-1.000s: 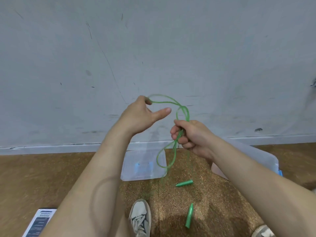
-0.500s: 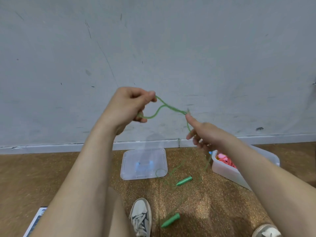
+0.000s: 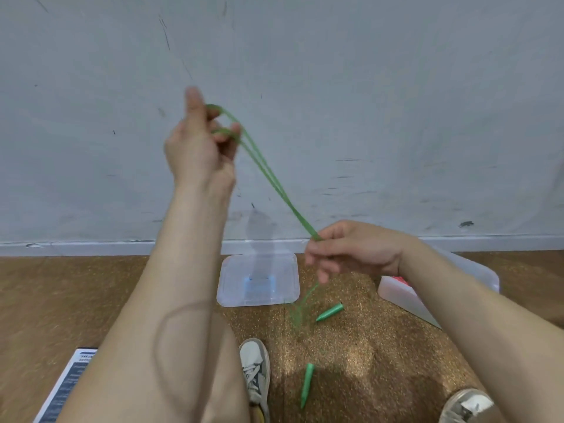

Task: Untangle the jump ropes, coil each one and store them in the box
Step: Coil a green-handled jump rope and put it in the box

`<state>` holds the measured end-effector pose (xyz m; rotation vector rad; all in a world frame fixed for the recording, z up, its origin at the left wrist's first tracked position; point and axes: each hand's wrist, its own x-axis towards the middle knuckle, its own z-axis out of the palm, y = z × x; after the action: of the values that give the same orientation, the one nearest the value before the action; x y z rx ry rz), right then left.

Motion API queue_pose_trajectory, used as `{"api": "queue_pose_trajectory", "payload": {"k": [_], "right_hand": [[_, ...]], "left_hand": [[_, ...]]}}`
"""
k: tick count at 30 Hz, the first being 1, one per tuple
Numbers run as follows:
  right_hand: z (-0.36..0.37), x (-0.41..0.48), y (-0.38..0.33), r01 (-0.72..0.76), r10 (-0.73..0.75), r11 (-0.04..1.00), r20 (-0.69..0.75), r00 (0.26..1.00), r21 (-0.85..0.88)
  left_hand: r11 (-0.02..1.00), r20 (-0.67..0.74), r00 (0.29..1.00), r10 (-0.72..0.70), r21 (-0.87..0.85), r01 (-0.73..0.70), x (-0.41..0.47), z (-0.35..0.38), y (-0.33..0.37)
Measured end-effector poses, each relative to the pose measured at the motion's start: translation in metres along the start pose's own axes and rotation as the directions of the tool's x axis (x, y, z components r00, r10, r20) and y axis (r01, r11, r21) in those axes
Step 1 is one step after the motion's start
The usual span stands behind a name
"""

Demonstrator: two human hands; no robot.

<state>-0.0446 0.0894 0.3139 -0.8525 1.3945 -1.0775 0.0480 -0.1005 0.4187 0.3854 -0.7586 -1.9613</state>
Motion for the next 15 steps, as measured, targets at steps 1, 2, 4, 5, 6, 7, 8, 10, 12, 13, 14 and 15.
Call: {"api": "queue_pose_trajectory", "payload": {"k": [1,2,4,5,6,7,8,10,12,13,14,15], "right_hand": [[-0.008,-0.004,0.002,-0.018,0.02,1.0,-0.1,0.995,0.018],[-0.016,-0.009,0.003,-0.026,0.035,0.999,-0.198,0.98,0.047],[-0.028,-0.017,0.003,0.003,0.041,0.992,-0.343,0.938,0.126],[-0.031,-0.019,0.002,0.034,0.032,0.987,-0.398,0.917,0.157],[-0.031,-0.019,-0.001,0.065,0.014,0.985,-0.445,0.895,0.162],[-0.03,-0.018,-0.003,0.088,-0.007,0.985,-0.479,0.878,0.147],[-0.027,-0.016,-0.007,0.102,-0.031,0.988,-0.495,0.868,0.116],[-0.021,-0.013,-0.015,0.109,-0.081,0.994,-0.482,0.873,0.03],[-0.013,-0.009,-0.022,0.114,-0.118,0.993,-0.439,0.89,-0.035],[-0.01,-0.008,-0.024,0.118,-0.131,0.991,-0.422,0.897,-0.057],[-0.009,-0.007,-0.026,0.114,-0.138,0.99,-0.409,0.902,-0.082],[-0.01,-0.008,-0.027,0.097,-0.133,0.989,-0.395,0.909,-0.109]], "left_hand": [[0.995,-0.117,0.993,0.025,-0.095,-0.037,0.011,-0.012,0.008],[0.988,-0.22,0.974,0.055,-0.132,-0.085,0.02,-0.025,0.015],[0.989,-0.36,0.926,0.118,-0.037,-0.141,0.034,-0.049,0.022],[0.985,-0.381,0.91,0.164,0.115,-0.129,0.041,-0.058,0.021],[0.928,-0.346,0.91,0.228,0.36,-0.096,0.045,-0.065,0.018],[0.748,-0.256,0.917,0.306,0.66,-0.065,0.048,-0.069,0.014],[0.457,-0.117,0.93,0.349,0.887,-0.06,0.048,-0.07,0.008],[0.021,0.19,0.943,0.275,0.979,-0.203,0.035,-0.056,-0.006],[0.179,0.398,0.911,-0.104,0.909,-0.377,0.005,-0.035,-0.023],[0.271,0.46,0.803,-0.38,0.885,-0.379,-0.012,-0.026,-0.034],[0.264,0.454,0.643,-0.617,0.889,-0.375,-0.028,-0.019,-0.043],[0.2,0.396,0.497,-0.772,0.894,-0.402,-0.038,-0.016,-0.05]]}}
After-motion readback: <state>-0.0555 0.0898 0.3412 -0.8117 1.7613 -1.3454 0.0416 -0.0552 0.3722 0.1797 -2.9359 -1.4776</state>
